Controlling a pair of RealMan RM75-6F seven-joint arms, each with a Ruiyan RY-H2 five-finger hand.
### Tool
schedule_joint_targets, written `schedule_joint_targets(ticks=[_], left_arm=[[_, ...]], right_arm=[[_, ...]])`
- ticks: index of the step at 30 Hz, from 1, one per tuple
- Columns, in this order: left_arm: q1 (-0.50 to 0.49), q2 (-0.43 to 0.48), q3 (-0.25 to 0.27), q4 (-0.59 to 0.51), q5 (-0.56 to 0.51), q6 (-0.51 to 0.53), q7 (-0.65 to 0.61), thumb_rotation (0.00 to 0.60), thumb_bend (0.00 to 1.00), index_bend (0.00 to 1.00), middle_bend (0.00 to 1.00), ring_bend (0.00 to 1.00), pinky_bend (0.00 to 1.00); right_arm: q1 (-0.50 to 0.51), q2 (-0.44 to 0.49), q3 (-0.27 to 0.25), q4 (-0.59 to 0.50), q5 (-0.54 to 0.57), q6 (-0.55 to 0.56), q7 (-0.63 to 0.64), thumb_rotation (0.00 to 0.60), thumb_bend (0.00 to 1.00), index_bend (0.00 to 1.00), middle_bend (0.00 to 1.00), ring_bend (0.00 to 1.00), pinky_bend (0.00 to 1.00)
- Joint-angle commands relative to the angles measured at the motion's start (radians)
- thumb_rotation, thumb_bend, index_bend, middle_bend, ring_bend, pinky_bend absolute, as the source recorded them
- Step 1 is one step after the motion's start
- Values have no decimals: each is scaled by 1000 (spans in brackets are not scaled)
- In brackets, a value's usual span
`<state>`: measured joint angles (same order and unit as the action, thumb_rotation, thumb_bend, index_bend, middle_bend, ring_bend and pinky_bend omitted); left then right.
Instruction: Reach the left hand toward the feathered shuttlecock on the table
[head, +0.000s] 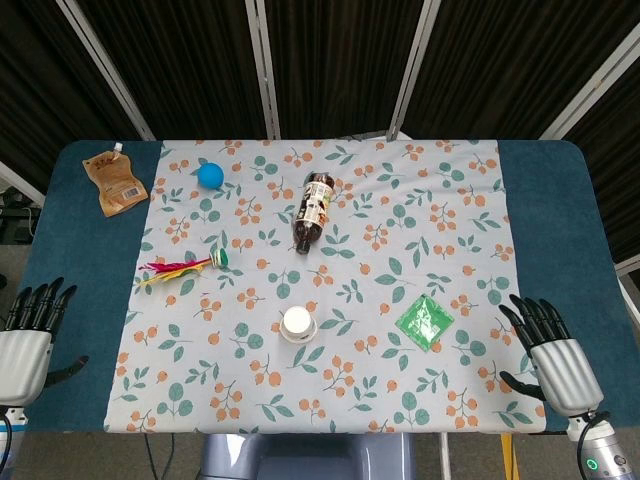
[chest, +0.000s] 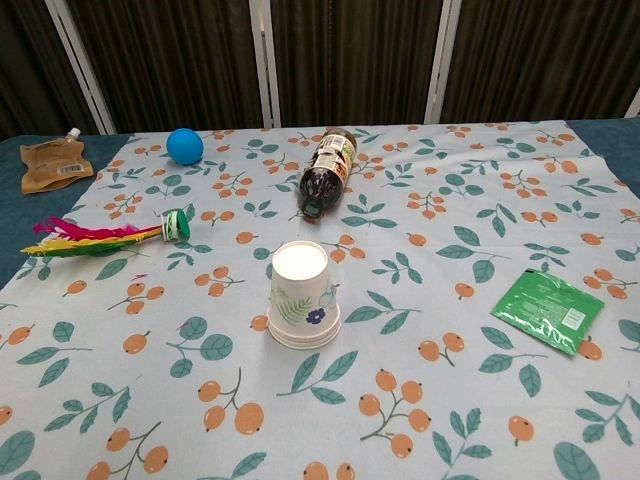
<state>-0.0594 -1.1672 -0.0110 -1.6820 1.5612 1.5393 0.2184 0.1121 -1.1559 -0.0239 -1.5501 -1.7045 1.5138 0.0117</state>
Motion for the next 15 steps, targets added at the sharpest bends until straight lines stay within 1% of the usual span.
schedule_joint_targets(ticks=[1,9,15], left_arm=[[0,-1,-1,-1,-1,1,2,600,146,58,0,0,0],[2,-4,-2,-5,-5,-1,16,600,145,58,0,0,0],[-3,-3,-11,-11,-32,-16,18,600,146,71,0,0,0]], right_arm=[[0,1,0,-1,1,0,1,600,47,78,0,0,0],[-2,5,-1,-7,9,-5,-1,600,51,80,0,0,0],[0,4,0,-12,16,-15,-11,600,53,81,0,0,0]])
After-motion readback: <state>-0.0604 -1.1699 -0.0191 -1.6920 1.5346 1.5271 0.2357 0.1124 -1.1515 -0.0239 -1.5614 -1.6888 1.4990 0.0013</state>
